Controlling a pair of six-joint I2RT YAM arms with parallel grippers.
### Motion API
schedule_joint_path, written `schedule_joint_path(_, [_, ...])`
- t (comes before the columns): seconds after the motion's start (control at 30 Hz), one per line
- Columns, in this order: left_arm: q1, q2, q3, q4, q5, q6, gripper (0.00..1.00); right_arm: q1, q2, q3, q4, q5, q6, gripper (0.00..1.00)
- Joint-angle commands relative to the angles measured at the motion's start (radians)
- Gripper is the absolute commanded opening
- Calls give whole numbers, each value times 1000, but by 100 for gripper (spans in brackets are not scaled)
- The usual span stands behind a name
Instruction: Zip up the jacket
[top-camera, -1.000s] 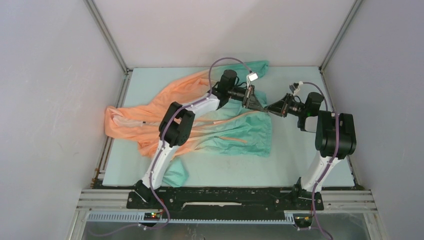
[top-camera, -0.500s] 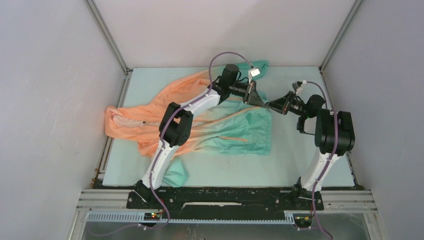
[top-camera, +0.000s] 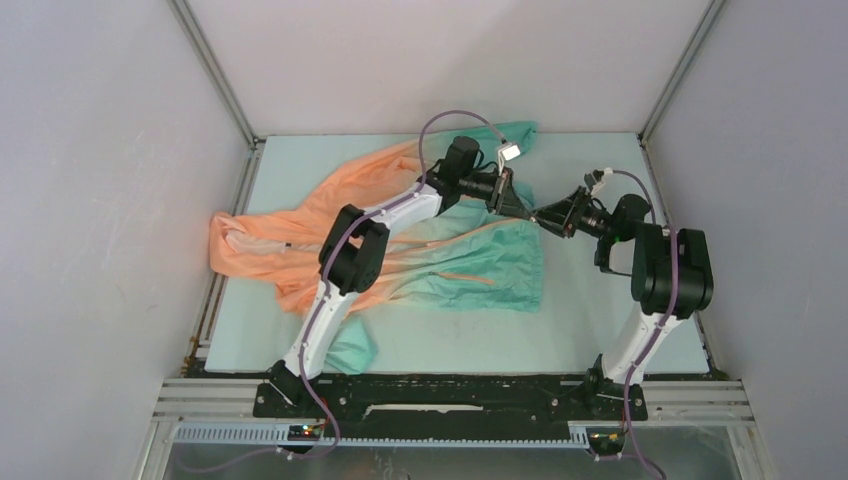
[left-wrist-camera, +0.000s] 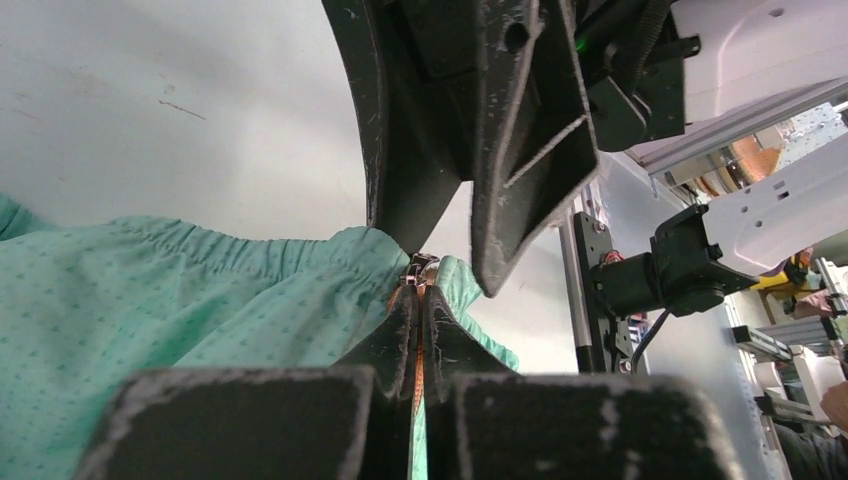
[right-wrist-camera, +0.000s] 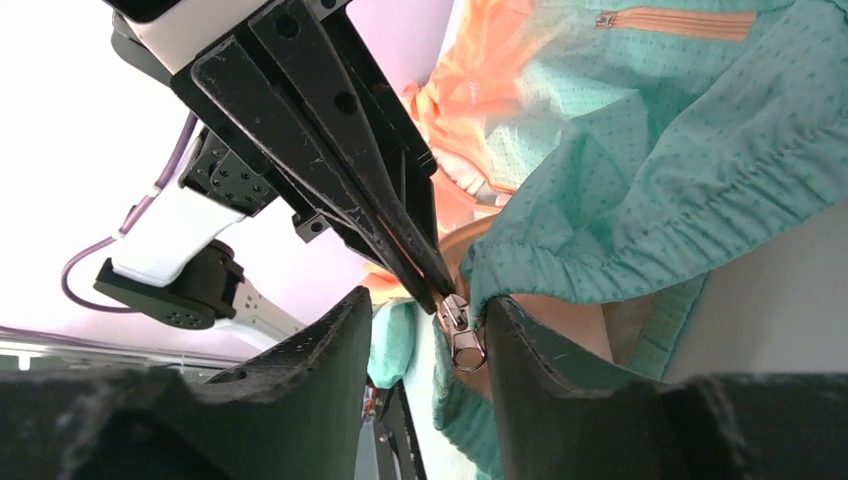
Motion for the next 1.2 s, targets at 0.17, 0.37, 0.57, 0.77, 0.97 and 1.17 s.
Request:
schedule_joint_path(0.17, [-19, -36, -40, 104, -51, 18, 0, 9, -104, -65, -53, -31, -98, 57])
schedule_joint_path(0.37, [-22, -33, -28, 60, -61, 47, 0, -4, -103, -112, 146, -20, 26, 66])
schedule_joint_path(0.57, [-24, -29, -26, 62, -61, 45, 0, -21, -55, -124, 325, -17, 166, 60])
schedule_joint_path(0.77, [-25, -32, -29, 75, -54, 36, 0, -33, -42, -135, 315, -14, 152, 43])
schedule_joint_path(0.97, [-24, -40, -42, 93, -52, 31, 0, -47, -72, -149, 143, 11, 24, 36])
schedule_joint_path(1.17, [-25, -44, -49, 105, -47, 25, 0, -59, -133, -152, -119, 59, -167, 30])
